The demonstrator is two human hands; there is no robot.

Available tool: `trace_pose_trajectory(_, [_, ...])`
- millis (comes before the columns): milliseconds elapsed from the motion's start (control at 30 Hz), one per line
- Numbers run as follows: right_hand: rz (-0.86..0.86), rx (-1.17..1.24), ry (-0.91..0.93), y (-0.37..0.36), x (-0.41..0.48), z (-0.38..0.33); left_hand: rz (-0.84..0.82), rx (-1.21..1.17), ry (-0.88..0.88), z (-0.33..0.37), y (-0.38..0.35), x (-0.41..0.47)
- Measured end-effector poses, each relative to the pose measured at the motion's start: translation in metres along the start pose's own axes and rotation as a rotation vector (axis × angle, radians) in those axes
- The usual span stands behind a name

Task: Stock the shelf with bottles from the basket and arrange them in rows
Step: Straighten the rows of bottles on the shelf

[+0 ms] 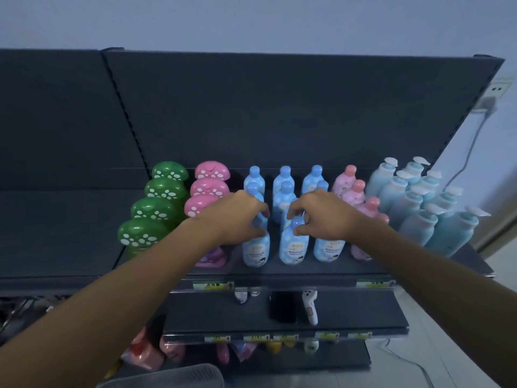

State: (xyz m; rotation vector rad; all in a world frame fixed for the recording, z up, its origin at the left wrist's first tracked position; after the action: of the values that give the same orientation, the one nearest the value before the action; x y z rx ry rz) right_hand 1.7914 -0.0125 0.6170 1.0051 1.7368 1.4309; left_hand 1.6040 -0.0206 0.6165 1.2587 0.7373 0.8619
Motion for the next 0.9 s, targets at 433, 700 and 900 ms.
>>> trace_pose_trajectory(433, [0.095,0.02,0.027,-0.0039,0.0014,0.0084,0.041,0.013,0.064,-0.0028,-0.0047,0.0047])
trace_pose_trajectory(700, [0.127,0.02,0.039,-0.006,0.0015,0.0099,0.075,0.004,0.06,-0.0049,-0.0053,0.0049])
trace_pose_trajectory(900, [0.077,0.066,0.03,-0.0006,0.0022,0.0083,0.074,-0.023,0.076,-0.0067,-0.0047,0.0064])
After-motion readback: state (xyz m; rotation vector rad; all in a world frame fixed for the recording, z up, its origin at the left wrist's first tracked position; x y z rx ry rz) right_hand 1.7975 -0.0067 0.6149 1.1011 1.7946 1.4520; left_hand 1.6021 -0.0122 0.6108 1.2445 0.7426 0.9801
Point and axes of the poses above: each hand's wrist, its own x-axis towards the middle knuckle, its own y-axis out of the back of the hand, z = x × y, the point moved 4 cm from there along x, towards the middle knuckle, and after that the axes turned 1 degree about -x, right-handed, at the moved point
